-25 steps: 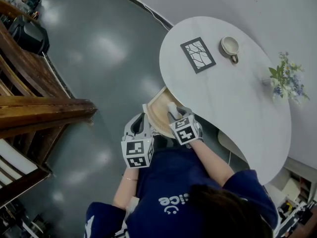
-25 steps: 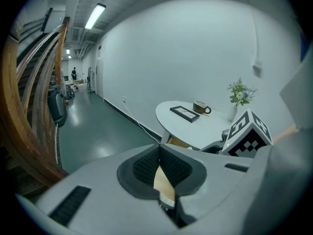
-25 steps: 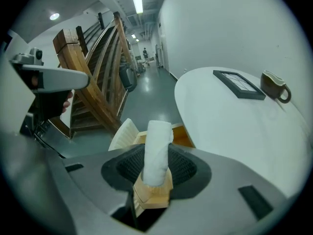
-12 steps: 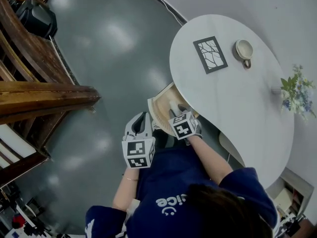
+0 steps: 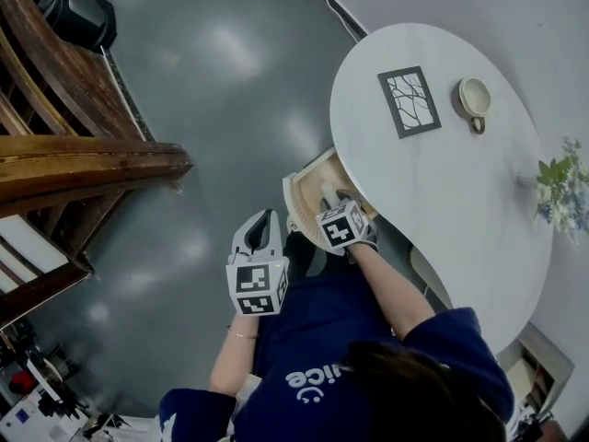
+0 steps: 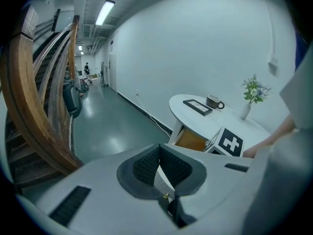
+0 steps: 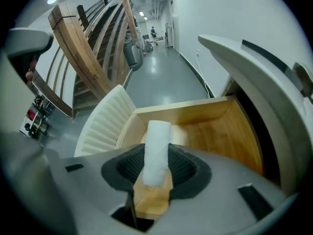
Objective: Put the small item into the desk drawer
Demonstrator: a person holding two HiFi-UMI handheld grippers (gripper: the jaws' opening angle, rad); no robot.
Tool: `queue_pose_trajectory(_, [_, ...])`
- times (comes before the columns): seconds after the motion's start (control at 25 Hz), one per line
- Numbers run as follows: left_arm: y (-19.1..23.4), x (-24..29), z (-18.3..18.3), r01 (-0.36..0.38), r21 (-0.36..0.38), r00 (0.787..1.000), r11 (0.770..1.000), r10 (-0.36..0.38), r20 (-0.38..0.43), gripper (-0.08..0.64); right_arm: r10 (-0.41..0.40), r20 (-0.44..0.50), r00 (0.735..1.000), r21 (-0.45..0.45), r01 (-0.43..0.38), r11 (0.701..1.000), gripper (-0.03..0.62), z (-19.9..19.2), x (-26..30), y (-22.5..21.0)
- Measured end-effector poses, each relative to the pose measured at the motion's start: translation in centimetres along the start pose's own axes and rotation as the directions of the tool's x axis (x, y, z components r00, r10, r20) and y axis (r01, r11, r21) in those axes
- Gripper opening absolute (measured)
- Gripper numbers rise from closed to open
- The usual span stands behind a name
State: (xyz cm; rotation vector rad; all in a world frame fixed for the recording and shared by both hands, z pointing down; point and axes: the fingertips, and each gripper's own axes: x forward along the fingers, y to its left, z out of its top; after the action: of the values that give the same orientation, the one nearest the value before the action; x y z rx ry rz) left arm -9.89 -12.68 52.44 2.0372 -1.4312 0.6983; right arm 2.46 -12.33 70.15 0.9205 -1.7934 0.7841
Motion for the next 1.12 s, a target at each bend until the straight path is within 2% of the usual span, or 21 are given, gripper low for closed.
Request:
queue_pose_trajectory(0.32, [0.9,-0.1,-1.8,-0.036,-0.031,0.998,0.999,0.034,-0.052,0.003,-0.013,-0.087,0.996,-0.038,0.010,0.999,0.153,-1.5,3.1,-0.7])
queue_pose_trajectory(1.12, [2.0,0.2,-4.5,-0.083,-0.065,0.989,0.994,0.075,-0.128,0.003,-0.008,-0.185,0.983,-0.085,-0.008,0.996,0.153,-2.8,8.2,-1.3])
